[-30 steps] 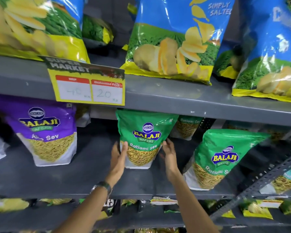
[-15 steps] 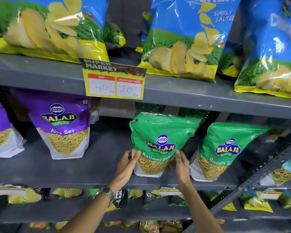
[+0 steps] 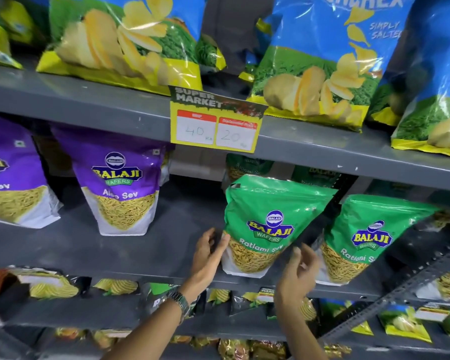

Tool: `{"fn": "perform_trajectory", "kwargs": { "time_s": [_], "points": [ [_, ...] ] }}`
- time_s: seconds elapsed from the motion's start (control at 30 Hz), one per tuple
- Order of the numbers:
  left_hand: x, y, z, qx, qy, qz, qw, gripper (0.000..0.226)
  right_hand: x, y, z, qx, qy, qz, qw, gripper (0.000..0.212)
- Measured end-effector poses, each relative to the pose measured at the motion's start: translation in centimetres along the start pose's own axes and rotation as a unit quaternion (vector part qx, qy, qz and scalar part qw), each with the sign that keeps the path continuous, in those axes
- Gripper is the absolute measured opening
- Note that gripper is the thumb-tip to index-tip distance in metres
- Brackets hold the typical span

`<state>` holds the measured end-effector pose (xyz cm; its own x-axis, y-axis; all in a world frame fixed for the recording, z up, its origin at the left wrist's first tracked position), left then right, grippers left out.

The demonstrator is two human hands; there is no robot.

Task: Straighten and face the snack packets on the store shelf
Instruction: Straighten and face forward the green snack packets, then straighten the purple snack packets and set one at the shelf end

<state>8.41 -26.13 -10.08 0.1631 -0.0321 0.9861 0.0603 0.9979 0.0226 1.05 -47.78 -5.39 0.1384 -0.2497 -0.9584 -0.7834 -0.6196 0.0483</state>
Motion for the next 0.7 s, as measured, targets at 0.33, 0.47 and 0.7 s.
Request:
{"fn": "perform_trajectory", "kwargs": {
  "time_s": [0.33, 0.47, 0.7],
  "points": [
    [3.3, 23.5, 1.8, 0.328, -0.186, 0.132, 0.917, 0.036, -4.7, -19.0, 12.8, -0.309, 0.114, -0.012, 0.944, 0.020],
    [2.0, 30.0, -3.5, 0.293, -0.048, 0.079, 0.952, 0.055, -5.3, -27.4, 10.9, -0.299, -0.113, -0.131, 0.938, 0.038],
    [1.9, 29.0, -5.8, 0.089, 0.038, 0.014, 0.995, 0.028, -4.9, -31.6, 12.9, -0.387, -0.178, -0.079, 0.901, 0.017]
  ]
}}
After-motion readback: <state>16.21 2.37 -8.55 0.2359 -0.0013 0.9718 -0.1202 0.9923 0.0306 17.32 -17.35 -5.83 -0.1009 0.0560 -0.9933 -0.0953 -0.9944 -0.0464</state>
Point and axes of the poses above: each hand's wrist, its own z-axis away from the middle knuckle, its own y-axis out of the back of the hand, x = y × z, the point moved 8 cm from there along -z, towards the middle knuckle, and after that the axes turned 5 degrees about y, right-handed, at the moved point
